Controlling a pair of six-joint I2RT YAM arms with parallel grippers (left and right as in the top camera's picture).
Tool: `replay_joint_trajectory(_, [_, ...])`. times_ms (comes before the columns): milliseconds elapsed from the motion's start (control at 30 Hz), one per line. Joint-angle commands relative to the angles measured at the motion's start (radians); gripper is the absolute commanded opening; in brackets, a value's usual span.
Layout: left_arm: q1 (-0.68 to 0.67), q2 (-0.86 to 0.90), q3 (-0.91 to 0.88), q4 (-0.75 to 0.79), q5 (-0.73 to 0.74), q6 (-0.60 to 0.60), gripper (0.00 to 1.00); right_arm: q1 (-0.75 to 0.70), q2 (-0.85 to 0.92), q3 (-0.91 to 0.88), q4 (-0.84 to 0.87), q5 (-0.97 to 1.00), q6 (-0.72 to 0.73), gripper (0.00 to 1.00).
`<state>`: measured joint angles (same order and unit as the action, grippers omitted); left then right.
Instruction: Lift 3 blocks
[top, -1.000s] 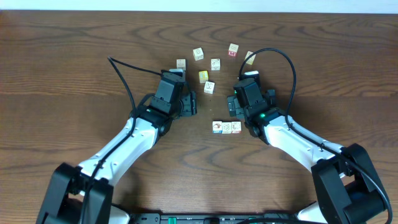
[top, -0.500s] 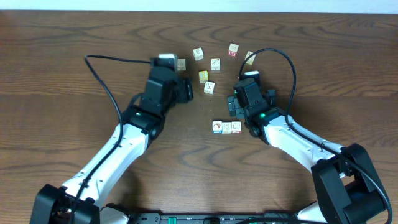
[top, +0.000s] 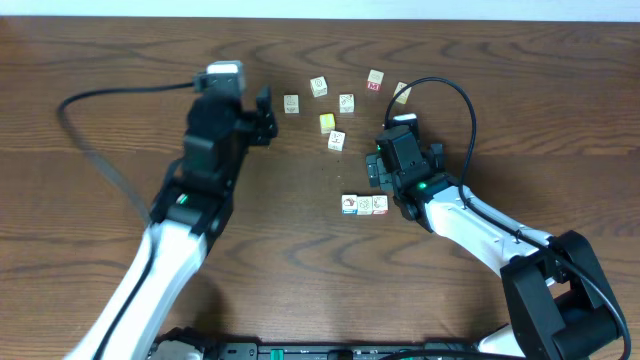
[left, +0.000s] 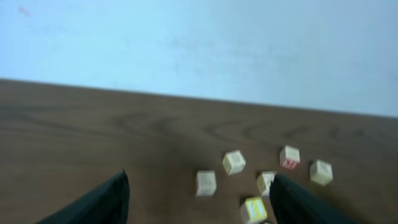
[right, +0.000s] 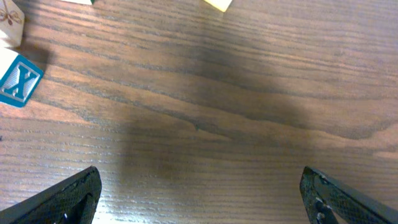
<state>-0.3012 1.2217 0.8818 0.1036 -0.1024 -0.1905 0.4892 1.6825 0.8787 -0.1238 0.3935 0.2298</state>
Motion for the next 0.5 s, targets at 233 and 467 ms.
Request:
replay_joint_trajectory(233, [0.101,-0.492,-0.049,-0.289,-0.064,0.022,0.73,0.004,0.006,0.003,0.000,0.013,0.000,0.99])
replay_joint_trajectory(467, [0.192,-0.761,-0.268,-0.072,-0.039,-0.055,0.73,0.004,0.006,0.003,0.000,0.012,0.000,0.99])
